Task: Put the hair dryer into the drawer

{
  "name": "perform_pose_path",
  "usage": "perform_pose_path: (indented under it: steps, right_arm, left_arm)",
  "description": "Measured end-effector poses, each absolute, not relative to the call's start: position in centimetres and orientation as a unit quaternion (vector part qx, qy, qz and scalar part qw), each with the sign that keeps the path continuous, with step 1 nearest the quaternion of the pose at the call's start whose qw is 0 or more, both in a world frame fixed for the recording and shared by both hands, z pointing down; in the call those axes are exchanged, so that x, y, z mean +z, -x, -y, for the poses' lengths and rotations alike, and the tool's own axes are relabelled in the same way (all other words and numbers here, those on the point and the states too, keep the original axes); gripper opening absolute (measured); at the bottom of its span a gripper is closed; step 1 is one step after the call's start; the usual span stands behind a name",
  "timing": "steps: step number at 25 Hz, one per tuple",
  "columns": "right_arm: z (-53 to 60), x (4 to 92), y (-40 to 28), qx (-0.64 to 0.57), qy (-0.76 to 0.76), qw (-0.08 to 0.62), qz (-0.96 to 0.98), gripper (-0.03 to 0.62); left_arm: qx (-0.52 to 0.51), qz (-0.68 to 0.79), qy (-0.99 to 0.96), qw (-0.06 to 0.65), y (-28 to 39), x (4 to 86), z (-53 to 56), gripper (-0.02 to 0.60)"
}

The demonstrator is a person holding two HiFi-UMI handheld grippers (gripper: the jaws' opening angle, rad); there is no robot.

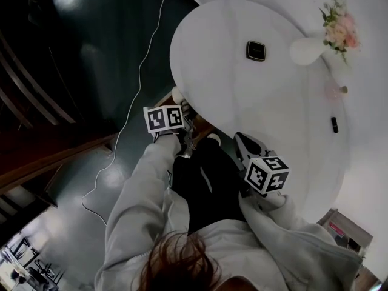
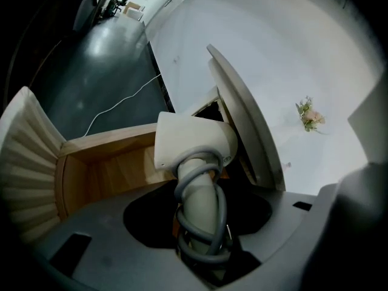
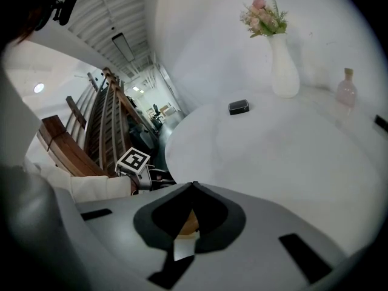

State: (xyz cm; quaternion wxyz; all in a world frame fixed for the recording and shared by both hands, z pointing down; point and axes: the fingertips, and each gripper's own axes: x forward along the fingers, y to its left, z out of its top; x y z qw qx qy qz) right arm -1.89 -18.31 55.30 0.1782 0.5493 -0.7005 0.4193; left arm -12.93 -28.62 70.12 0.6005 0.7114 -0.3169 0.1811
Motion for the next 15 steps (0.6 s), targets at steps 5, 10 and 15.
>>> perform_pose_path:
  steps: [5,10,15]
  right_arm:
    - [17.7,55.6,2.5,0.419,-0.545,0.185,0.703,0.049]
    - [17.1,55.9,2.5,0.422,-0.545,0.191,0.698,0.049]
    - [17.0,56.1,1.9,0.426,-0.55,0.193,0.692,0.049]
  left_arm:
    - [0.194,0.3,-0.706,0.611,12.2,71.1,28.2,0.212]
    - [0.211,0.296,-0.704,0.61,11.5,72.6,28.1,0.212]
    - [0.207,0.303,-0.693,0.621,11.8,74.0,28.1,0.212]
